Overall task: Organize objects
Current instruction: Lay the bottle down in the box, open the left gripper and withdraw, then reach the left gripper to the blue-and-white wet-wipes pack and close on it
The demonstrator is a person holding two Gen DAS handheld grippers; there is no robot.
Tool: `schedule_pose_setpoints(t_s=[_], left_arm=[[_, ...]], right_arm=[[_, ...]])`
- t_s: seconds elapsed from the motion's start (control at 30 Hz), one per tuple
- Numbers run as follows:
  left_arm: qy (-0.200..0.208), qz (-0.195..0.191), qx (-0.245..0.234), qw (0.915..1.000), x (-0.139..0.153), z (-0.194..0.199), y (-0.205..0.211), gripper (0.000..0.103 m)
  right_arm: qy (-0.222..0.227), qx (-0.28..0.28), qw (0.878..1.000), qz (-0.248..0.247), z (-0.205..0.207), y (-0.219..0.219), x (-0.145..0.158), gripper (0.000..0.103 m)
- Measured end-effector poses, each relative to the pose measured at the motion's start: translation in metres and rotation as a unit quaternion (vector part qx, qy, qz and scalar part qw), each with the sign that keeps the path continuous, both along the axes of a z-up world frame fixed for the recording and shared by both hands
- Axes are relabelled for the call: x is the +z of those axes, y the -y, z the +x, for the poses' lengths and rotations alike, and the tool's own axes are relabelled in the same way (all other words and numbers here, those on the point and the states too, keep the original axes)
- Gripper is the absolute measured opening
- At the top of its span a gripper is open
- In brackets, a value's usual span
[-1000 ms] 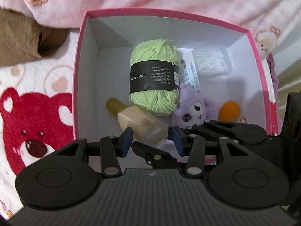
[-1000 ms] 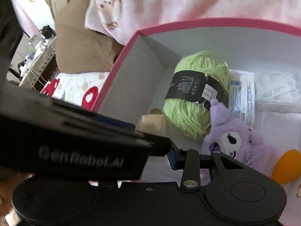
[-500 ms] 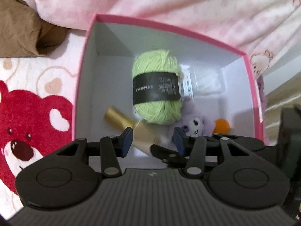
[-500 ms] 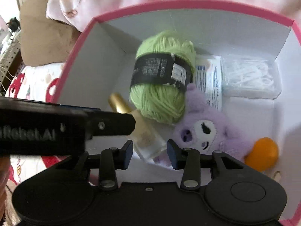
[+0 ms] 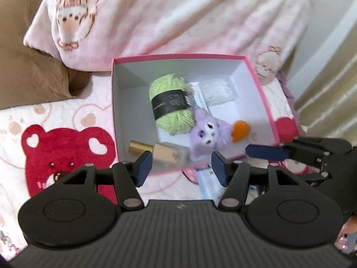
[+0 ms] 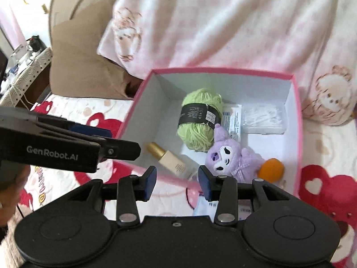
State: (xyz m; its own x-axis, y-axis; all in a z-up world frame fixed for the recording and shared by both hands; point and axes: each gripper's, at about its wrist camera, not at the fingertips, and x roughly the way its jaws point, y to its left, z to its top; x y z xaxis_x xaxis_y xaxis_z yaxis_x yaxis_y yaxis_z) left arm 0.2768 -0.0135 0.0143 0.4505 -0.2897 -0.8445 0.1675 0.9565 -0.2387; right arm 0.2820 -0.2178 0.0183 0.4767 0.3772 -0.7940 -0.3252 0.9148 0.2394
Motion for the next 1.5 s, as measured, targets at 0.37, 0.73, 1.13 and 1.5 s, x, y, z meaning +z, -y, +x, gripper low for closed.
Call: schedule_pose_setpoints(t_s=[0.37, 0.73, 1.13, 1.5], left_arm=[[0.050, 0.043, -0.048, 0.9967, 0.064, -0.099, 0.008, 0.073], [0.022, -0.041, -0.005, 0.9989, 0.011, -0.136, 0.002, 0.080], [0.039, -0.047, -0.015, 0.9980, -0.065, -0.098, 0.029, 0.082], [0.017, -0.085, -0.009, 0.9962, -0.134, -0.056, 0.043, 0.080]], right_arm=[[0.072, 0.026, 0.997, 0.028, -0.097, 0.022, 0.062, 0.067], [0.087, -0.035, 0.989, 0.111, -0.135, 0.068, 0.038, 0.079], [0.087, -0.150, 0.985, 0.016, -0.108, 0.083, -0.028, 0.082], [0.059, -0.159, 0.986, -0.001, -0.066, 0.071, -0.083, 0.077]])
